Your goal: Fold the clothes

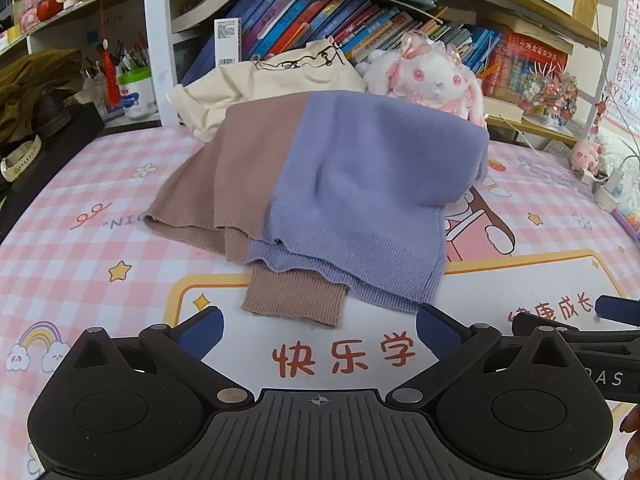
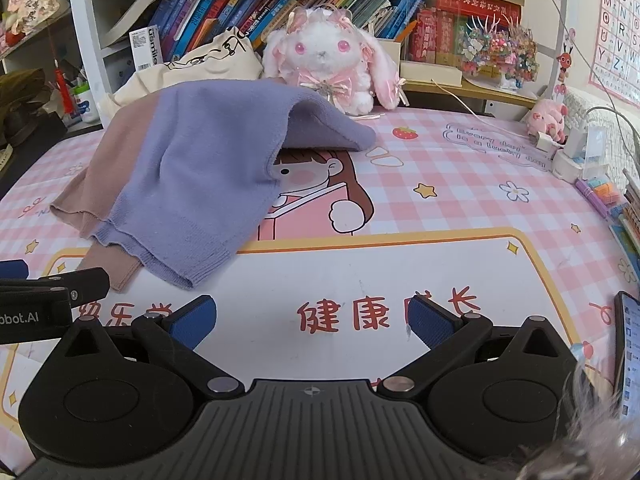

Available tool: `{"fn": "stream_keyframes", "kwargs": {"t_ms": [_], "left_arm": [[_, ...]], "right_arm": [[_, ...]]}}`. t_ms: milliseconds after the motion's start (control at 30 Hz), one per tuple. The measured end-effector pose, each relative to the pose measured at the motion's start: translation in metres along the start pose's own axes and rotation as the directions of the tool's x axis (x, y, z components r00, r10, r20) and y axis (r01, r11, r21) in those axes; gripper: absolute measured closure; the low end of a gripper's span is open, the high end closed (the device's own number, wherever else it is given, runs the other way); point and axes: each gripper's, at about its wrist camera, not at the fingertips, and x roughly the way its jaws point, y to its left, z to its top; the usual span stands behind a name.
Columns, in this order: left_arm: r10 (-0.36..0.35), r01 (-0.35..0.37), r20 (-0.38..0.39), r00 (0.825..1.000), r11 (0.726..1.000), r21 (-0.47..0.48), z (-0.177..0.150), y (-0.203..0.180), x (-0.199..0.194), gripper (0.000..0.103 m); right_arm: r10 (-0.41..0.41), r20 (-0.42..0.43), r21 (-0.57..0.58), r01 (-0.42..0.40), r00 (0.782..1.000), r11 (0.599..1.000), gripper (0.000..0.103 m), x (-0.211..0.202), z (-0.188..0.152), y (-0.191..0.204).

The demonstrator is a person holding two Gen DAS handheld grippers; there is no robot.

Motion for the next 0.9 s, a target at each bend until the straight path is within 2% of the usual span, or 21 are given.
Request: {"fn": "stream_keyframes", "kwargs": {"t_ms": [900], "left_arm": [[0.004, -0.004, -0.011, 1.0, 1.0, -0.003, -0.001, 0.0001, 0.0031, 0.0]], "right_arm": [[0.005, -0.014, 0.001, -0.005, 1.0, 1.0, 0.0, 0.002, 0.0004, -0.0008]]}}
